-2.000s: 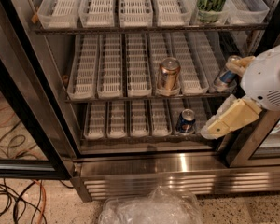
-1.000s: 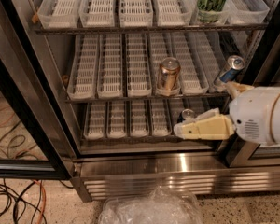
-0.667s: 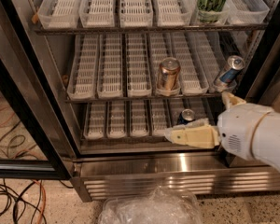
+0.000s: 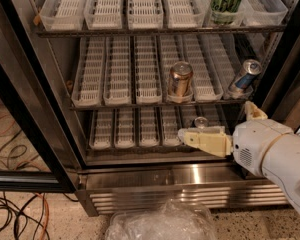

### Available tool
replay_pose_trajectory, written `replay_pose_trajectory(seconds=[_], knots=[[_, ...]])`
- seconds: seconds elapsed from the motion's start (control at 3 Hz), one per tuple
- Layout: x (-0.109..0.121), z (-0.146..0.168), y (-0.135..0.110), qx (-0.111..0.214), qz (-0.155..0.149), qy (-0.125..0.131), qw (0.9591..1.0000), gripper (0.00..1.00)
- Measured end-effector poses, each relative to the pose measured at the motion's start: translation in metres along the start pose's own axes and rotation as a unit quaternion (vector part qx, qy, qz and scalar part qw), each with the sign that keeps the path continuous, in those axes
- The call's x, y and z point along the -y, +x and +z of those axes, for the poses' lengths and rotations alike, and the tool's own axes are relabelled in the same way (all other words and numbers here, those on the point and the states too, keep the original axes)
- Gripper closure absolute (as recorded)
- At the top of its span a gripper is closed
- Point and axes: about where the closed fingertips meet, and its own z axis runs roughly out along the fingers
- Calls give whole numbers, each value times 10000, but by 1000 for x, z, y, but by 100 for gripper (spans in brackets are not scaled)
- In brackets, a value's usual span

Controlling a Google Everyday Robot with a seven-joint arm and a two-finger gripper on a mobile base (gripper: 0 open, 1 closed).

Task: Pick orange can from middle shelf of fridge

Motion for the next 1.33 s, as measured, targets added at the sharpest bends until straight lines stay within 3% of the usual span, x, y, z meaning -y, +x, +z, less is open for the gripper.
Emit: replay_pose_trajectory(seconds=[0.67,1.0,1.33], knots=[[-2,4,-4,189,182,95,9996,0],[24,-1,2,533,643,552,9950,0],[21,7,8,703,851,725,9912,0]])
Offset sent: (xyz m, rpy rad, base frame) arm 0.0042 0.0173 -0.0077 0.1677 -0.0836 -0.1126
